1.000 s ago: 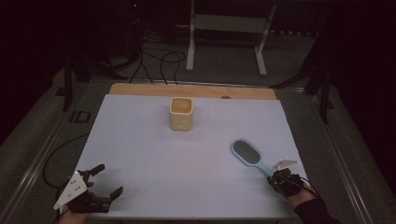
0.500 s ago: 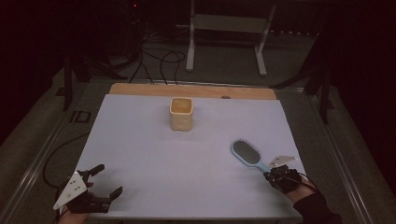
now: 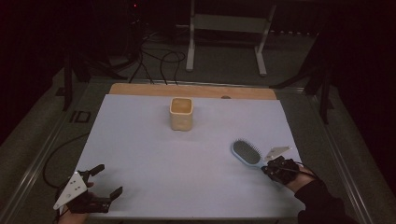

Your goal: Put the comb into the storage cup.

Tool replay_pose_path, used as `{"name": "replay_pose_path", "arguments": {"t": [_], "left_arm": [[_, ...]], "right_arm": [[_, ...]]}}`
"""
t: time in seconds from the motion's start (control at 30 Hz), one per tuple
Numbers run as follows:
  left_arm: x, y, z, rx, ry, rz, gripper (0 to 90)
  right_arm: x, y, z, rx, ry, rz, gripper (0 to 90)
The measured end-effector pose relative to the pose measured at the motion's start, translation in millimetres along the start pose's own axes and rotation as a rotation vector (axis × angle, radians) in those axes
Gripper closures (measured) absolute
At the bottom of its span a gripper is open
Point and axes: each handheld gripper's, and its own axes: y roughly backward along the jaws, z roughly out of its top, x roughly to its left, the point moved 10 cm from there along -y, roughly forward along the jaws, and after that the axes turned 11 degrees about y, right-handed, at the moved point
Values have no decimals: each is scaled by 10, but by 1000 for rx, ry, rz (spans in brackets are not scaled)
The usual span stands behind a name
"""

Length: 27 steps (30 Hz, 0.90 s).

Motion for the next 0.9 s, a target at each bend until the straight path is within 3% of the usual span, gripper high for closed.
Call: {"name": "replay_pose_path", "arguments": {"t": [0.27, 0.4, 0.5, 0.7, 0.9], "left_arm": [[0, -5, 5, -2, -1, -1, 0], [-2, -2, -1, 2, -4, 0, 0], [3, -4, 1, 0, 3, 0, 0], [1, -5, 0, 1, 2, 0, 0], [2, -3, 4, -1, 6, 0, 0]], "right_arm": [[-148, 53, 25, 2, 30, 41, 852], [-161, 31, -5, 28, 54, 61, 799], [-160, -14, -49, 65, 74, 60, 711], [-175, -118, -86, 90, 55, 77, 550], [-203, -187, -87, 118, 21, 93, 332]]}}
